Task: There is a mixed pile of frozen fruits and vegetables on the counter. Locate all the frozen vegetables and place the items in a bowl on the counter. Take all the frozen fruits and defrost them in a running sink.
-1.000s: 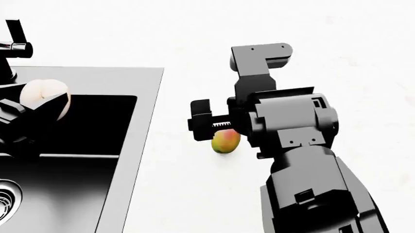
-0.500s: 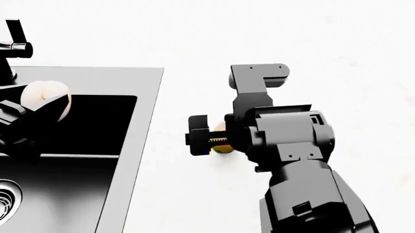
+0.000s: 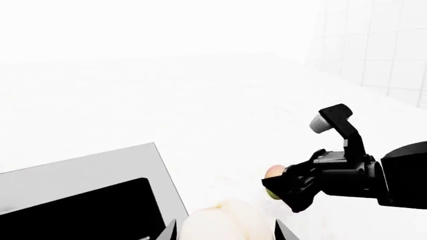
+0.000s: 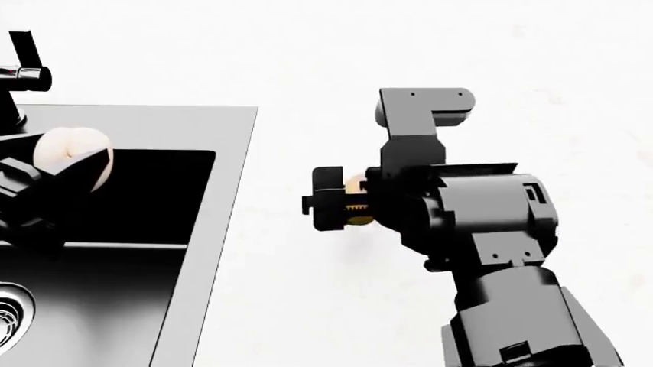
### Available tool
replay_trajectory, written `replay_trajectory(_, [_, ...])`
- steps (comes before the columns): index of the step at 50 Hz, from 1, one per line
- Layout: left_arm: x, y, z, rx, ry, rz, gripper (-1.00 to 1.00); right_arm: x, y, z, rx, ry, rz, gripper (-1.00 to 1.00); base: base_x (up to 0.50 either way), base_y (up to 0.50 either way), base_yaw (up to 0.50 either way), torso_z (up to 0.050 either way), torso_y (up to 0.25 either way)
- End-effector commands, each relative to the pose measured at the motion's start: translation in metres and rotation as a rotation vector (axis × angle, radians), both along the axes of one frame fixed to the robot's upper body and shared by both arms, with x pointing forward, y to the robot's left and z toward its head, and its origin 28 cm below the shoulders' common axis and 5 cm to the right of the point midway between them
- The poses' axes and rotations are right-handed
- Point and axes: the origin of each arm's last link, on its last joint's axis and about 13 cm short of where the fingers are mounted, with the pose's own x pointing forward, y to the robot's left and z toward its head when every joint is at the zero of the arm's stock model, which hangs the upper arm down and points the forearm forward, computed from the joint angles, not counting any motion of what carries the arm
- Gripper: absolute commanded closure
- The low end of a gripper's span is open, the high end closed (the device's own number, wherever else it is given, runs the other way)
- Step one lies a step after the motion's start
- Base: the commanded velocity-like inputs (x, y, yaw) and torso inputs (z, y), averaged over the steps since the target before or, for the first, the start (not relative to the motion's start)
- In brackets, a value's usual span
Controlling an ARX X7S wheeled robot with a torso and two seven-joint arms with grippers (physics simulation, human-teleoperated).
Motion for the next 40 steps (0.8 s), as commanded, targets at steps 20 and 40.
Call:
replay_trajectory(20, [0.024,-0.009,-0.002,0.022,0.011,0.01,1.0,-0.055,-0.025,0.075,-0.105,-0.247,0.071,1.0,0.0,0.0,0.0,0.0,0.001])
replay_trajectory(40, [0.014,-0.001,0.0,-0.007,-0.006,0.039,1.0,-0.08,-0.036,0.079,-0.111,-0.31,0.066,1.0,-0.1,0.0,0.0,0.0,0.0])
